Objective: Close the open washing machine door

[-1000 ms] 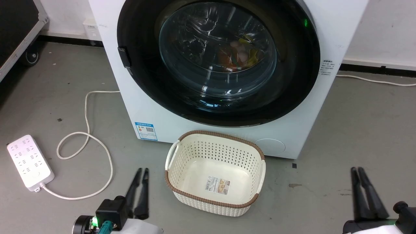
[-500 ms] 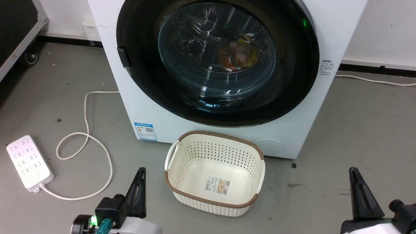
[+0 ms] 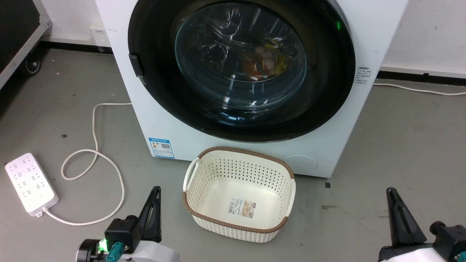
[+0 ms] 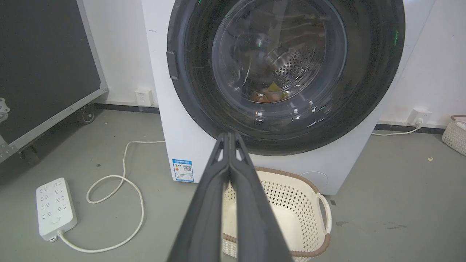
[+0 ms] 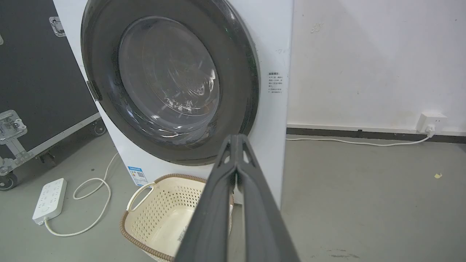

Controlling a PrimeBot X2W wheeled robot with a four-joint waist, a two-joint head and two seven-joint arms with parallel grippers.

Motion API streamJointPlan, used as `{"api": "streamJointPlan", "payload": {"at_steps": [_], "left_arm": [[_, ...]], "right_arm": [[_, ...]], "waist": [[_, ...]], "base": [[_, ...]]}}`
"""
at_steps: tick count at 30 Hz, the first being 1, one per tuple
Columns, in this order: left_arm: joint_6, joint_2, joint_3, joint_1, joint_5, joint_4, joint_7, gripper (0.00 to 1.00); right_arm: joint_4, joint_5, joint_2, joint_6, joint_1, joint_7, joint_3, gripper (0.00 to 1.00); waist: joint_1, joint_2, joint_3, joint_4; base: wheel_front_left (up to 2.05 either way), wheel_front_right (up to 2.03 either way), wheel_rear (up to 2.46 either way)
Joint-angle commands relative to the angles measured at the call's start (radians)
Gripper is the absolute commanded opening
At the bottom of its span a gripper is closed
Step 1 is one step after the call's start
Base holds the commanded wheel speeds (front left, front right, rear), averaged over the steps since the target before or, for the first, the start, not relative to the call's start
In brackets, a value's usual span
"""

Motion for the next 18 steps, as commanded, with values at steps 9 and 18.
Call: {"api": "streamJointPlan", "payload": {"at_steps": [9, 18], "left_arm": [[0.001, 0.000, 0.014, -0.002, 0.020, -0.016, 0.027, 0.00], [0.001, -0.001, 0.023, -0.002, 0.030, -0.026, 0.045, 0.00]], "right_arm": [[0.001, -0.022, 0.004, 0.000, -0.026, 0.027, 0.008, 0.00], [0.002, -0.036, 0.005, 0.000, -0.033, 0.045, 0.014, 0.00]], "waist": [[0.0000, 0.0000, -0.001, -0.005], [0.0000, 0.0000, -0.001, -0.009]], "base": [[0.00, 0.00, 0.00], [0.00, 0.00, 0.00]]}}
